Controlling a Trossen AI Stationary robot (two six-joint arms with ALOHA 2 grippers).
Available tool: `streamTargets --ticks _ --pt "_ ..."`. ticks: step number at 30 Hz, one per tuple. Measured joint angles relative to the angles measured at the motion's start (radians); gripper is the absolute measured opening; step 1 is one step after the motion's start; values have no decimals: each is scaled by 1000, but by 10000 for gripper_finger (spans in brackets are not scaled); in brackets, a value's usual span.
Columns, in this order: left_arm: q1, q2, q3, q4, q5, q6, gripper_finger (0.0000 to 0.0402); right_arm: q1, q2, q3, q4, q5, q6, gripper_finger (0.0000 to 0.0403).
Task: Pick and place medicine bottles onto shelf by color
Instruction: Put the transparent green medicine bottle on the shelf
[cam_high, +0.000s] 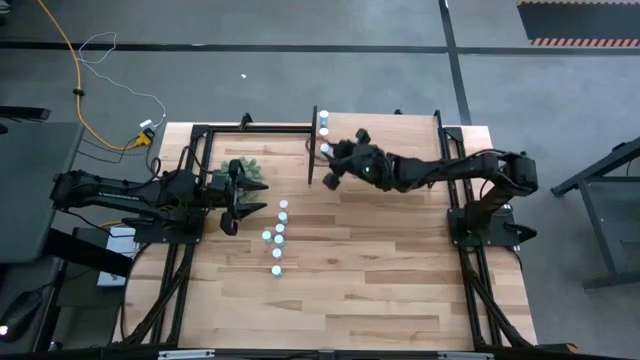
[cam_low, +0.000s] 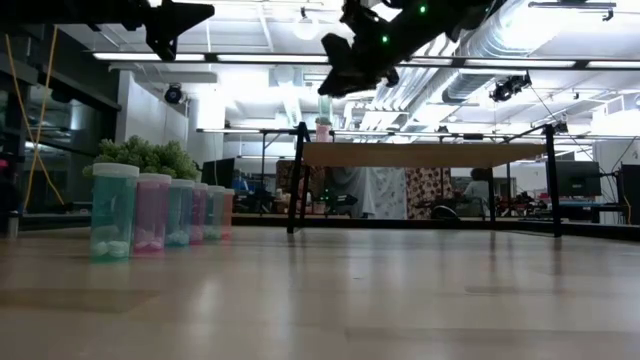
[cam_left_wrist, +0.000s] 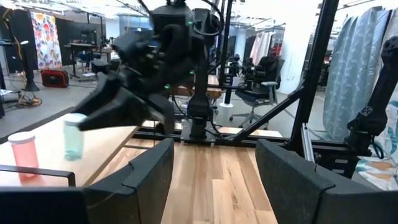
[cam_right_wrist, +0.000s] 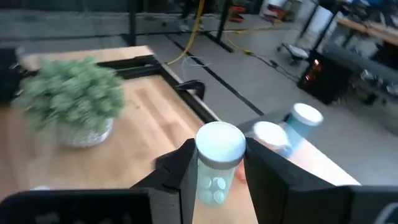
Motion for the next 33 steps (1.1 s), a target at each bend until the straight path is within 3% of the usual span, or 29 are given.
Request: streamTargets --ticks 7,20,33 --pt "0 0 0 1 -2 -7 216 -53 22 1 8 -79 94 103" --pt "0 0 0 4 -4 -7 216 -73 86 3 57 -10 65 103" --pt "0 0 0 4 -4 -7 216 -76 86 4 53 -88 114 103"
